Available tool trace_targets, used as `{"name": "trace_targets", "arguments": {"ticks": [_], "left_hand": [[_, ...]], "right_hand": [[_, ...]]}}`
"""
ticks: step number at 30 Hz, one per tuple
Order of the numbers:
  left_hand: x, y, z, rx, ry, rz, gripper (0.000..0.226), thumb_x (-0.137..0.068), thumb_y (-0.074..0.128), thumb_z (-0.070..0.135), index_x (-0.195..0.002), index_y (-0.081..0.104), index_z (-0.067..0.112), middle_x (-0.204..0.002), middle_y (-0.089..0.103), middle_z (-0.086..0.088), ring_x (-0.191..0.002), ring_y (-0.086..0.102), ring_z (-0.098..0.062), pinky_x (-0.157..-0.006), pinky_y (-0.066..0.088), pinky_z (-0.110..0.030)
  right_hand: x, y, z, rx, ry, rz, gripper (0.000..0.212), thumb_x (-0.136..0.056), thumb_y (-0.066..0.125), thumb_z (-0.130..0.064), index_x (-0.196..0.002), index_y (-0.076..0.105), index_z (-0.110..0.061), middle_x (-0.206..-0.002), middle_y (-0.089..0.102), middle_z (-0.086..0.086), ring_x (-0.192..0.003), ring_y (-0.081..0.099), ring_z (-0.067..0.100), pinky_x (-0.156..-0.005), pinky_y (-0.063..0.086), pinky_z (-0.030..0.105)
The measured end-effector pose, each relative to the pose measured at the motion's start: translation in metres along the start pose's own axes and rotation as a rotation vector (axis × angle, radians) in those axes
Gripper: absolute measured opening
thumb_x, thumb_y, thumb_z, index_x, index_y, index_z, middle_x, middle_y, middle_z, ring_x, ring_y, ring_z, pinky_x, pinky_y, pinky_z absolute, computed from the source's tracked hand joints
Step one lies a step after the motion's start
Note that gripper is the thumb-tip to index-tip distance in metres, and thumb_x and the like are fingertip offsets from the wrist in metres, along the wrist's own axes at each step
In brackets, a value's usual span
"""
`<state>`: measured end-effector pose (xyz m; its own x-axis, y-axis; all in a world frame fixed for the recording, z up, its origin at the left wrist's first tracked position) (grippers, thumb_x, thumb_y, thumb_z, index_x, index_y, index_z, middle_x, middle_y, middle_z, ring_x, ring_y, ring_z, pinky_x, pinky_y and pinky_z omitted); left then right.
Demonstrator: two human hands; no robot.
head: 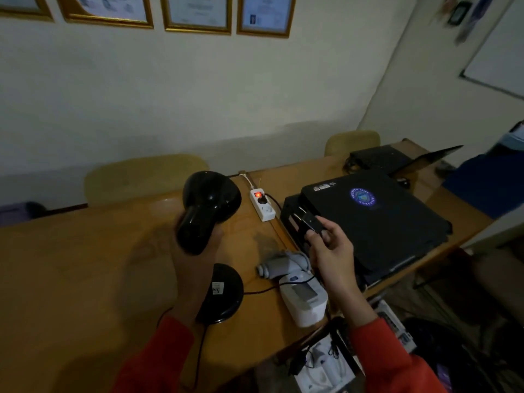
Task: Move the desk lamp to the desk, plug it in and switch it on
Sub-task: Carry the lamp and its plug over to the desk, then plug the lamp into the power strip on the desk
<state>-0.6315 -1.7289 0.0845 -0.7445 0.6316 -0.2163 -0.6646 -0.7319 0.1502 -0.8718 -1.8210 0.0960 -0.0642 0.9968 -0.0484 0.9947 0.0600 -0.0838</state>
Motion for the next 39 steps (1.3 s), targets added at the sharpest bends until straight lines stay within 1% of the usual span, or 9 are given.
{"name": "trace_targets", "arguments": {"ticks": [4, 9, 12, 15, 17, 22, 28, 35, 39], "left_hand": [[-0.011, 0.022, -0.017, 0.006, -0.047, -0.04, 0.061, -0.083, 0.067, 0.004, -0.133, 0.038, 0.023, -0.133, 0.051, -0.012, -0.12, 0.053, -0.031, -0.103, 0.046, -0.051], [-0.017, 0.042, -0.034, 0.055, -0.095, -0.028, 0.064, -0.085, 0.064, 0.014, -0.14, 0.031, 0.017, -0.138, 0.044, -0.024, -0.122, 0.048, -0.044, -0.104, 0.039, -0.064], [-0.018, 0.058, -0.042, 0.023, -0.079, -0.032, 0.062, -0.087, 0.063, 0.006, -0.137, 0.03, 0.023, -0.139, 0.045, -0.016, -0.123, 0.05, -0.036, -0.105, 0.042, -0.056], [-0.014, 0.07, -0.05, -0.021, -0.065, -0.03, 0.061, -0.086, 0.062, -0.001, -0.132, 0.031, 0.027, -0.128, 0.047, 0.006, -0.113, 0.053, 0.005, -0.097, 0.047, -0.024], [-0.01, 0.076, -0.055, -0.047, -0.067, -0.016, 0.062, -0.084, 0.066, 0.004, -0.132, 0.031, 0.025, -0.123, 0.046, 0.012, -0.105, 0.052, 0.017, -0.087, 0.046, -0.009], [-0.003, 0.081, -0.058, -0.082, -0.055, 0.054, 0.062, -0.087, 0.062, 0.003, -0.133, 0.03, 0.029, -0.126, 0.044, 0.008, -0.109, 0.054, -0.008, -0.088, 0.049, -0.03], [0.024, 0.075, -0.07, -0.123, -0.036, 0.189, 0.068, -0.084, 0.066, 0.005, -0.132, 0.028, 0.034, -0.132, 0.042, 0.002, -0.103, 0.057, 0.013, -0.075, 0.053, -0.016], [0.048, 0.064, -0.084, -0.229, -0.018, 0.244, 0.075, -0.075, 0.07, -0.007, -0.133, 0.026, 0.009, -0.121, 0.043, 0.014, -0.107, 0.054, 0.015, -0.076, 0.049, -0.002], [0.055, 0.057, -0.079, -0.161, -0.118, 0.263, 0.075, -0.073, 0.074, 0.023, -0.131, 0.026, 0.034, -0.118, 0.049, 0.016, -0.097, 0.06, 0.014, -0.067, 0.051, -0.005]], "right_hand": [[-0.032, 0.0, 0.004, -0.001, -0.001, -0.014, 0.034, -0.092, 0.058, -0.012, -0.125, 0.054, -0.019, -0.08, 0.051, 0.016, -0.066, 0.048, 0.023, -0.049, 0.046, 0.02], [-0.058, -0.005, 0.007, -0.002, 0.012, -0.039, 0.036, -0.091, 0.059, -0.012, -0.125, 0.054, -0.022, -0.07, 0.049, 0.006, -0.061, 0.051, 0.014, -0.055, 0.048, 0.025], [-0.075, -0.008, 0.011, -0.004, 0.022, -0.063, 0.035, -0.09, 0.06, -0.011, -0.124, 0.055, -0.02, -0.067, 0.052, 0.002, -0.06, 0.051, 0.012, -0.057, 0.046, 0.026], [-0.09, -0.011, 0.017, -0.019, 0.019, -0.098, 0.032, -0.09, 0.06, -0.01, -0.118, 0.057, -0.024, -0.057, 0.055, -0.01, -0.053, 0.053, 0.003, -0.052, 0.047, 0.019], [-0.098, -0.013, 0.02, -0.017, 0.014, -0.121, 0.03, -0.09, 0.06, -0.011, -0.116, 0.058, -0.026, -0.056, 0.058, -0.01, -0.048, 0.053, -0.001, -0.048, 0.047, 0.015], [-0.113, -0.018, 0.031, -0.016, 0.009, -0.172, 0.03, -0.09, 0.06, -0.009, -0.116, 0.059, -0.024, -0.075, 0.063, 0.002, -0.056, 0.059, -0.003, -0.054, 0.051, 0.014], [-0.125, -0.021, 0.041, -0.002, -0.011, -0.289, 0.03, -0.09, 0.06, -0.008, -0.117, 0.06, -0.021, -0.067, 0.062, -0.001, -0.049, 0.054, 0.0, -0.047, 0.045, 0.015], [-0.132, -0.008, 0.058, 0.017, -0.014, -0.392, 0.031, -0.089, 0.059, -0.001, -0.118, 0.059, -0.011, -0.089, 0.064, 0.003, -0.069, 0.055, 0.005, -0.059, 0.045, 0.018], [-0.128, -0.002, 0.068, 0.057, -0.073, -0.429, 0.03, -0.088, 0.06, -0.002, -0.117, 0.06, -0.01, -0.082, 0.063, 0.002, -0.059, 0.055, -0.003, -0.051, 0.044, 0.01]]}}
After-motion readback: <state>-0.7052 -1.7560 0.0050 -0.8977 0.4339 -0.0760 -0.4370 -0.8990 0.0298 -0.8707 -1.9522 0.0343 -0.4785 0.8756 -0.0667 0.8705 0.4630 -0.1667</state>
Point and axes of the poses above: each hand's wrist, its own x-axis away from the middle knuckle, its own y-axis out of the palm, z = x × y, the point moved 5 cm from there along -x, towards the middle knuckle
